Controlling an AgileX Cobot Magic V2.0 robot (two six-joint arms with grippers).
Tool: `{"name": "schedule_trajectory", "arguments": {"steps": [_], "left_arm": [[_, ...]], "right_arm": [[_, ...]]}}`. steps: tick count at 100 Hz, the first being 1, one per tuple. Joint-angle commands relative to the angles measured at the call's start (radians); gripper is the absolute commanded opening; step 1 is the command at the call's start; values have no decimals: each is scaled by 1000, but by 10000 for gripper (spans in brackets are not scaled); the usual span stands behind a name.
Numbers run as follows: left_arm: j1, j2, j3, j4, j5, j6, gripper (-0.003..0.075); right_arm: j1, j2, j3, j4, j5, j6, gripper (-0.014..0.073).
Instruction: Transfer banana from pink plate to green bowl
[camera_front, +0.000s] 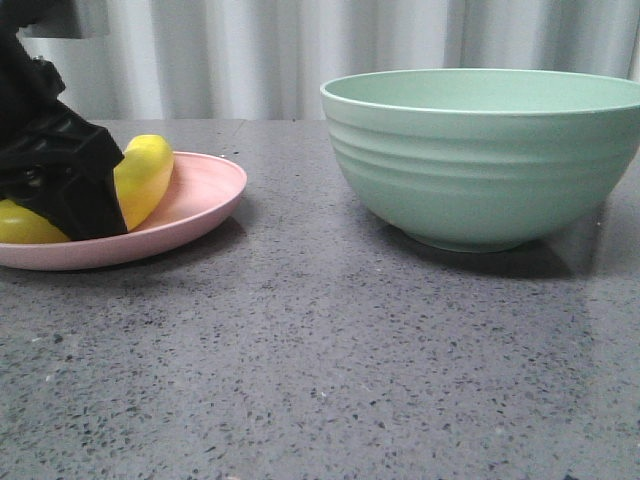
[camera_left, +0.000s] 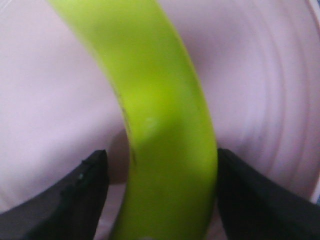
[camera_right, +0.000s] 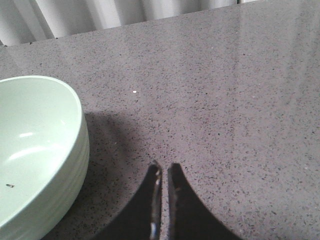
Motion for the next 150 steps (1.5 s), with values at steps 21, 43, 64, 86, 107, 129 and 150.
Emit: {"name": "schedule_trajectory", "arguments": {"steps": [21,43,64,86,107,129,150], "left_arm": [[-7,-24,-33,-10,-28,2,139],[-7,-26,-64,-10,-14,3,-21],[-64,-32,-175,-13,93,57,-20],[-211,-42,-294,-13,142,78,-20],[-324,-77,-379,-16,177,78,-20],[-402,-84,-396,-57,210,78,-20],[-440,-82,-396,-60,213,78,-20]], "right_arm": [[-4,9,-35,-2,-73,-2,-49],[-1,9,-81,-2,9,-2,-48],[81,10,-190,8,161,-56,26],[225,72,-283,71,221,-56,349],[363,219,-373,151,233,-56,369],[463,419,-491,293,201,-56,369],[503,558,-608,363,210,-56,368]]}}
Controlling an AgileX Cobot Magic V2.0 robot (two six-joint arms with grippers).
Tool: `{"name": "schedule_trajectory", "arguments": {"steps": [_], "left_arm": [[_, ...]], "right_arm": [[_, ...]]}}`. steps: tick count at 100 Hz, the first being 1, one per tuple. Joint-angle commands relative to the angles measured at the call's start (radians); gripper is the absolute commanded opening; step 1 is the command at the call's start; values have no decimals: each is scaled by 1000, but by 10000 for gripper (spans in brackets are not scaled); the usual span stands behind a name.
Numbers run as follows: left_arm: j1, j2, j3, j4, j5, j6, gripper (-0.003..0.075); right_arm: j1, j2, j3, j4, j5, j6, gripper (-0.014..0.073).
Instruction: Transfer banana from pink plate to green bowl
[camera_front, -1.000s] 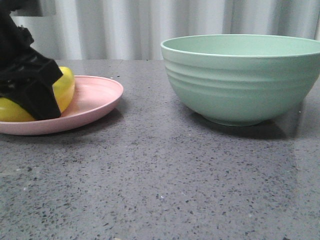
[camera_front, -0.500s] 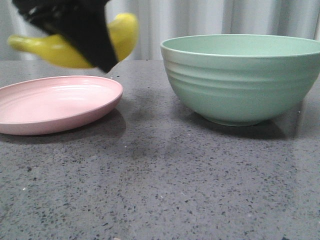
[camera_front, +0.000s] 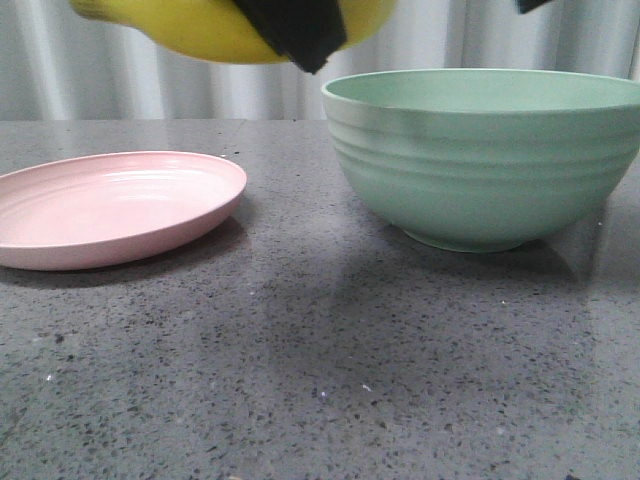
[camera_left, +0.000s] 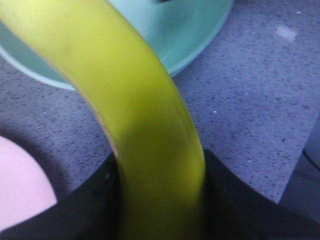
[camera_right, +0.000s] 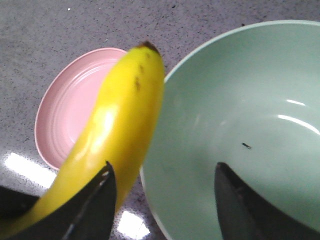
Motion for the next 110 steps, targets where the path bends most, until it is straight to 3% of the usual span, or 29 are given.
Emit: {"name": "schedule_trajectory", "arguments": {"steps": [1,29,59,66,72,79,88,98,110], "left_arm": [[-12,-35,-33,-14,-46,-1,-20],[-12,-35,-33,-17,-48,-1,-20],[-12,-35,-33,-17,-48,-1,-20],[-12,-35,-33,-17,-48,1,-19],[-12,-35,-33,-17,-48,3,-7],[-12,-35,-33,-17,-48,3,55],[-12,-35,-33,-9,-48,3,202],[-12,-35,-35,28,-45,3,401],[-12,-40,-52,93,-29,3,524]], "right_arm": [[15,25,-74,40,-66,-12,367],[81,133,-165,68,-69,-12,366],[80,168,-167,68,-75,-12,363],[80,170,-167,68,-78,-12,324],[80,170,-167,68,-78,-12,236],[80,170,-167,68,-78,-12,100],[80,170,-167,68,-78,-12,-69],[80,170,-167,68,-78,-12,-68],[80,170,-167,66,-80,-12,-68]]}}
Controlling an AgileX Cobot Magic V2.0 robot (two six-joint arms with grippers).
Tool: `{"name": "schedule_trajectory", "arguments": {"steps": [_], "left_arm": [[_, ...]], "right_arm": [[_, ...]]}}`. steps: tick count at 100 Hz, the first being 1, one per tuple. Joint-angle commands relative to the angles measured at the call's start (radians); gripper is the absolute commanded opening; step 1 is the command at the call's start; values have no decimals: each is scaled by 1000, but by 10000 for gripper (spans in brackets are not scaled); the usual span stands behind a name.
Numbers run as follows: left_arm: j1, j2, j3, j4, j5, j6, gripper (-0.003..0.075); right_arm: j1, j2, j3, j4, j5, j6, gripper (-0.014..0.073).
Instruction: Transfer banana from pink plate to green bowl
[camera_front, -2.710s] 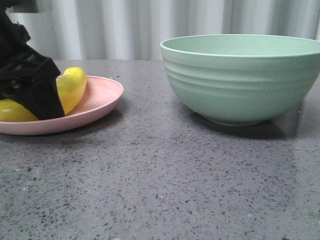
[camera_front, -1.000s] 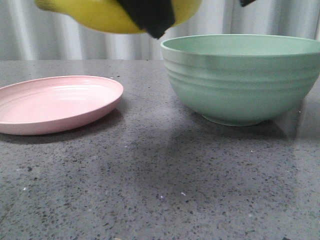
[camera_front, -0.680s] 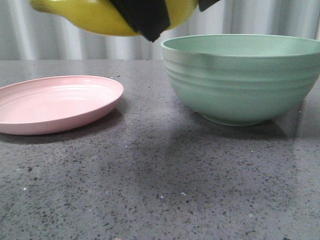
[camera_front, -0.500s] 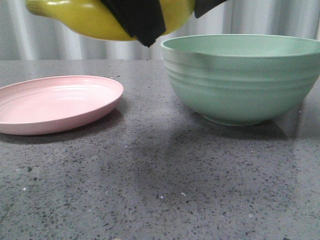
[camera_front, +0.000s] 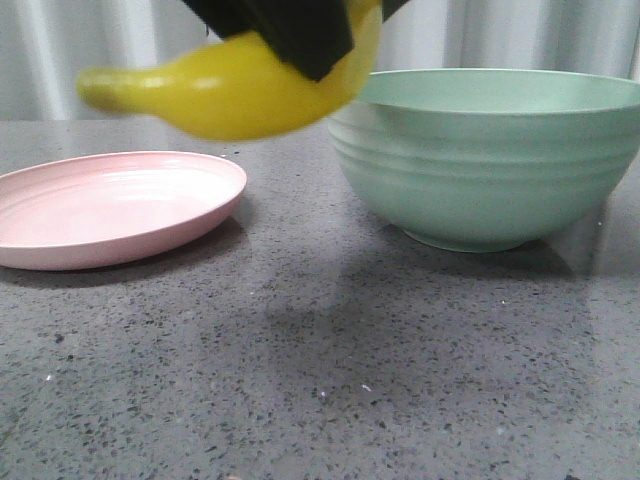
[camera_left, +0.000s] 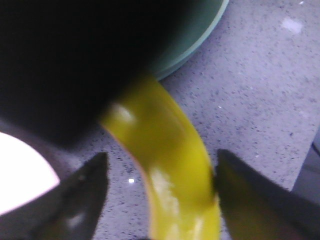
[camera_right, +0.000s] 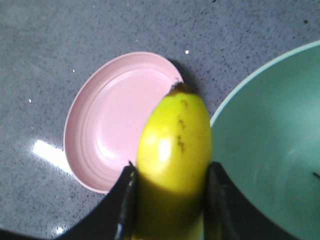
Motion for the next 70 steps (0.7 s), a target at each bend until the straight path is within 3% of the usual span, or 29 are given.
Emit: {"name": "schedule_trajectory", "arguments": {"steps": [1,35,48,70], "left_arm": [[-3,-40,-49,43,-39,6,526],[-1,-89,-110,60,24,4,526],[-1,-113,-110,60,29,2,526],[-1,-136,-110,60,36,2,526]], "right_arm": [[0,-26,-33,1,-50,-21,-68],[-10,-28,-106,-76,-73,-21,-65],[-57,-31,-147,-93,-73,-21,-65],[-159,-42,-172,-248,-75,-21,-65]]}}
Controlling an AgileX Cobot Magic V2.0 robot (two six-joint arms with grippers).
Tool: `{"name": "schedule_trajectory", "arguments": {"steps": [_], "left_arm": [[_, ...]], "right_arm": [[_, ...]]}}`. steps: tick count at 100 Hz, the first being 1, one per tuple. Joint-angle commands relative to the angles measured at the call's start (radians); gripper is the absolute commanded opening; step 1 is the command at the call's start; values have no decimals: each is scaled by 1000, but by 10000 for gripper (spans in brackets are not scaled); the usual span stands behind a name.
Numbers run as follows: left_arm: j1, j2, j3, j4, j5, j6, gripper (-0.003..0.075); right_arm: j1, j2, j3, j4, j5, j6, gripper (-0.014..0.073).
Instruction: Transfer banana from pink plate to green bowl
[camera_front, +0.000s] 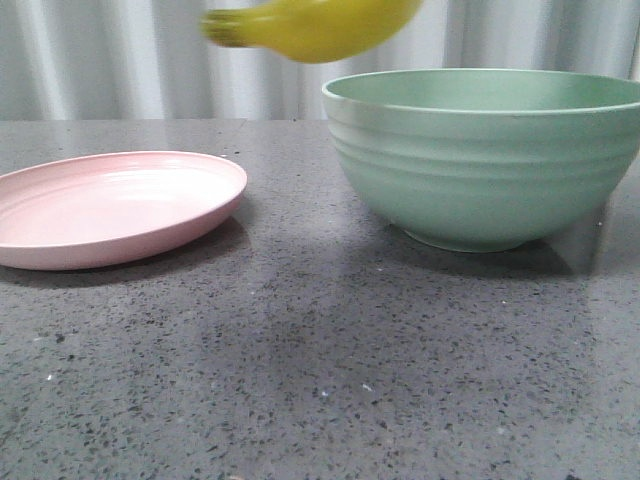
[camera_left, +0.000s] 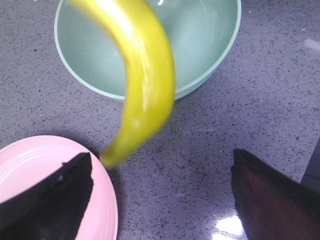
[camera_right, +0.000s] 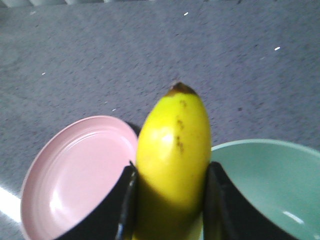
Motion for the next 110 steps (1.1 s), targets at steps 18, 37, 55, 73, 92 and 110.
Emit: {"name": "schedule_trajectory", "arguments": {"steps": [18,37,55,73,92,110], "left_arm": [[-1,-35,-33,10,-36,-3,526],[-1,-35,-33,10,-36,-9,526],[-1,-35,-33,0,-36,-9,526],[-1,-35,-33,-14,-24,-9,524],[-1,-35,-33,-24,-17,-41,413],[-1,-37,-33,-31,1,-62,175]], "right_arm": [[-95,-38,-39,-173,-80,-11,-65],[-99,-13,-39,-201,-59,-11,-26],[-99,8,-39,-201,-53,-11,297],[-99,10,-39,-201,-61,-11,374],[-99,3,-39,-201,-43,-11,372],[-99,-32,-39,-209,31,-11,150]]}}
